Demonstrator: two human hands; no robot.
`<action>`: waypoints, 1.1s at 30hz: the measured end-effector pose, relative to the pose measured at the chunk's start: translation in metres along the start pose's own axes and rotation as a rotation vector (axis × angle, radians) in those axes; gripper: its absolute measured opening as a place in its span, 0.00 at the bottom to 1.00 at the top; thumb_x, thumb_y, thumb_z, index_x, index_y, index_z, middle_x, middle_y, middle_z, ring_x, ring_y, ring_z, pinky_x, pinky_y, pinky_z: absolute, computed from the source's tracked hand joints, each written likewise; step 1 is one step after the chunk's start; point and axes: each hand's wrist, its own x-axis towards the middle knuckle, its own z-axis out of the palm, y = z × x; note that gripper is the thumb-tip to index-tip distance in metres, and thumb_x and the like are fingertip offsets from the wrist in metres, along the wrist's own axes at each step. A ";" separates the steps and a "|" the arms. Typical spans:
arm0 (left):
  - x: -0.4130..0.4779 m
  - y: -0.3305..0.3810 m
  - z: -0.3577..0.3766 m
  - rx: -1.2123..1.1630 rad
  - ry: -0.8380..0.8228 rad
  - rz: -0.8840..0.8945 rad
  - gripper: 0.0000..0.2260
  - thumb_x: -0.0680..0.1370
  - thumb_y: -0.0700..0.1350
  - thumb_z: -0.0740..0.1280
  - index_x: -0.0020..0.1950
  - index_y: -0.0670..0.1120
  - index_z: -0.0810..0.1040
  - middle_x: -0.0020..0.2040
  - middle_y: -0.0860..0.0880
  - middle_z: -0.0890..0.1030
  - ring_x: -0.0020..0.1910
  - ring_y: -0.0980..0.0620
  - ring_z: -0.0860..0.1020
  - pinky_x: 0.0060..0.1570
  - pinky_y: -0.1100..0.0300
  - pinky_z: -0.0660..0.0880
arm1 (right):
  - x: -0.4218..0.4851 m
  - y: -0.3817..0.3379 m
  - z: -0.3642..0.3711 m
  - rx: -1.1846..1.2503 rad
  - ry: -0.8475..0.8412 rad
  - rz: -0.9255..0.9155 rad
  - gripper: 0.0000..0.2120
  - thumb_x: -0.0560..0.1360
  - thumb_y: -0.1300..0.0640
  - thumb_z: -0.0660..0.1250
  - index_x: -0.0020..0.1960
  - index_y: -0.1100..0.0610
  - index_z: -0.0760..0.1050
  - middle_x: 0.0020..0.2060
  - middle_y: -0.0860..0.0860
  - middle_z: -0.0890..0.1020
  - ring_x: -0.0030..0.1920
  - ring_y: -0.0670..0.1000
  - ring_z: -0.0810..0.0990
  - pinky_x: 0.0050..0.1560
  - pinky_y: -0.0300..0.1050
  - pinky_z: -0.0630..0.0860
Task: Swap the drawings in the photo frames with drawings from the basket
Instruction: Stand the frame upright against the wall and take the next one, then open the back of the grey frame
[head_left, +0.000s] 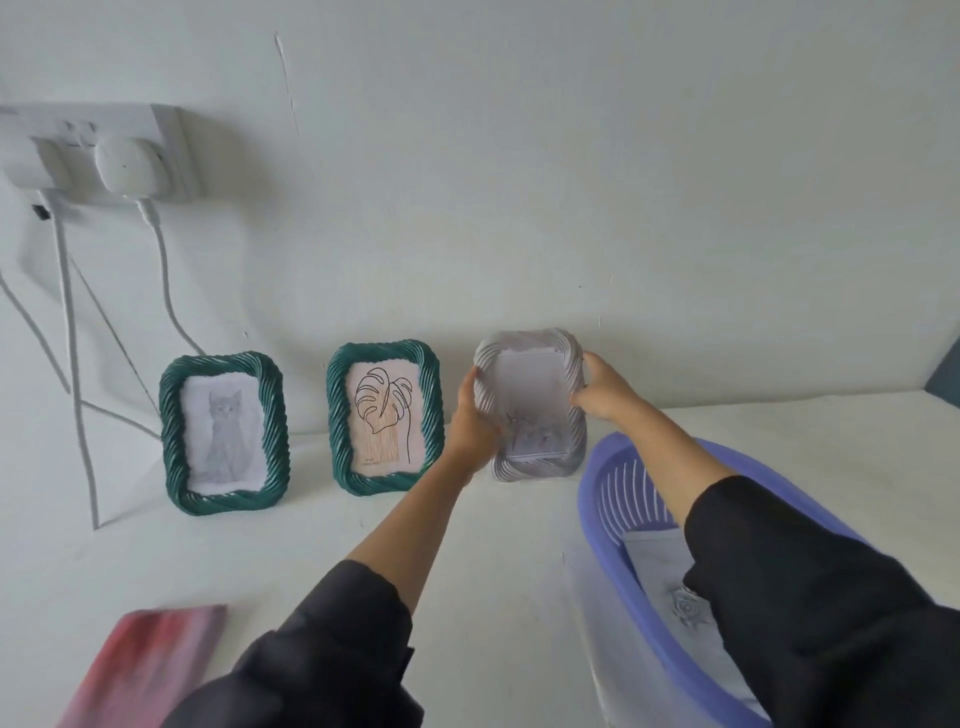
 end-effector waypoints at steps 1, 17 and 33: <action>-0.001 -0.001 -0.002 0.000 0.043 0.000 0.35 0.73 0.28 0.57 0.75 0.54 0.54 0.35 0.47 0.68 0.32 0.51 0.66 0.34 0.59 0.66 | -0.002 -0.001 0.000 0.006 0.025 -0.012 0.30 0.71 0.65 0.64 0.71 0.56 0.61 0.63 0.58 0.74 0.59 0.59 0.75 0.54 0.47 0.71; -0.102 0.019 -0.108 -0.075 0.159 -0.085 0.28 0.74 0.30 0.58 0.71 0.51 0.65 0.42 0.46 0.74 0.33 0.51 0.72 0.36 0.58 0.72 | -0.134 -0.084 0.006 0.506 -0.191 -0.080 0.26 0.71 0.69 0.67 0.66 0.54 0.66 0.35 0.52 0.77 0.33 0.49 0.76 0.37 0.42 0.78; -0.196 -0.011 -0.100 -0.370 0.128 -0.261 0.14 0.79 0.45 0.61 0.64 0.45 0.71 0.53 0.45 0.75 0.50 0.47 0.74 0.54 0.56 0.71 | -0.236 -0.133 0.050 -0.307 -0.182 -0.264 0.13 0.66 0.66 0.72 0.48 0.68 0.75 0.35 0.60 0.82 0.24 0.53 0.77 0.34 0.49 0.81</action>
